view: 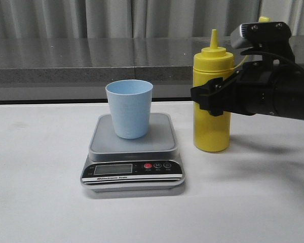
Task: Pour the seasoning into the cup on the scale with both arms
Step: 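Lower the yellow bottle beside the scale and open the right gripper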
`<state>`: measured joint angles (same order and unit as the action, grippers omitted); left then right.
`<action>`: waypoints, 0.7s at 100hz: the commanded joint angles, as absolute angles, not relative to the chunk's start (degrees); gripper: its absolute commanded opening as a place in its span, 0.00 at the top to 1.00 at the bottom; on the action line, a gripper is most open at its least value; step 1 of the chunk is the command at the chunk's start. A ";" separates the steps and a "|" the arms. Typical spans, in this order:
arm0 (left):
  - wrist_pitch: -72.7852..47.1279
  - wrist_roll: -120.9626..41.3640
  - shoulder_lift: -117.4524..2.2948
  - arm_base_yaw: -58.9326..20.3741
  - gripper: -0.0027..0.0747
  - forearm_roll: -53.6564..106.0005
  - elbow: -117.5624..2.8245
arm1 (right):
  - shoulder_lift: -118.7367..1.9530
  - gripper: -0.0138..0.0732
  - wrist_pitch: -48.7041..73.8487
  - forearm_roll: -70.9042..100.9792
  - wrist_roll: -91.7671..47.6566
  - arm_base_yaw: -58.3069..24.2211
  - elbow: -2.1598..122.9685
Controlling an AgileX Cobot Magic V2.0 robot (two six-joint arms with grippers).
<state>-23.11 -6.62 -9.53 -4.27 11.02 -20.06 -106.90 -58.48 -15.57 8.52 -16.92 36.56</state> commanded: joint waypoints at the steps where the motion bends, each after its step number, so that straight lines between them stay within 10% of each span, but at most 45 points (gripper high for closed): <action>1: -18.64 -6.18 -10.06 -4.09 0.99 11.47 -21.64 | -104.59 0.48 -63.32 -15.06 7.83 -16.53 37.81; 30: -18.64 -6.18 -10.06 -4.09 0.99 11.47 -21.64 | -104.59 0.10 -63.32 -14.77 7.83 -16.53 37.81; 70: -18.64 -6.18 -10.06 -4.09 0.99 11.47 -21.64 | -104.11 0.09 -64.25 -14.77 7.83 -16.53 37.09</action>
